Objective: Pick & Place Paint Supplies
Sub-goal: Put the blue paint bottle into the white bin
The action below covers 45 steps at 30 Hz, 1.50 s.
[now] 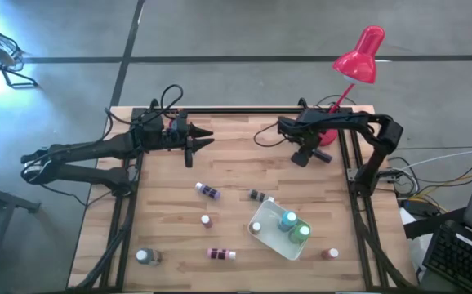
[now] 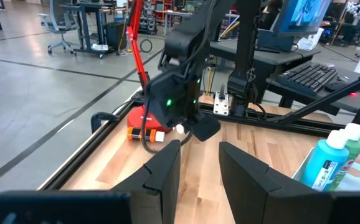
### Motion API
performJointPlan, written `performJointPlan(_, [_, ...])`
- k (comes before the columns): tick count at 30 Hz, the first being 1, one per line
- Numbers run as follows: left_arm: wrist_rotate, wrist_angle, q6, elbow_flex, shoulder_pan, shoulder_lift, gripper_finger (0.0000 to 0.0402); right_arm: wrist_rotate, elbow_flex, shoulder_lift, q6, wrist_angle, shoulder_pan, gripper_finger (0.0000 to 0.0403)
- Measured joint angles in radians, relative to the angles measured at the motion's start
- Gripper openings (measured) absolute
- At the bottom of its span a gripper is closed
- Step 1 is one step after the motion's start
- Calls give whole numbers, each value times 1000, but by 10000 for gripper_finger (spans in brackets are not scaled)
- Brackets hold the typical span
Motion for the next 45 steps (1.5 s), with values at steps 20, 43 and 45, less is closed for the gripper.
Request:
performJointPlan(20, [0, 1, 1, 0, 1, 0, 117, -72, -9, -523, 40, 693, 398, 108])
performJointPlan(43, [0, 1, -14, 0, 0, 0, 117, -8, -190, -513, 12, 1031, 944, 108])
performJointPlan(45, [0, 1, -15, 0, 0, 0, 117, -11, -212, -501, 11, 1062, 955, 108])
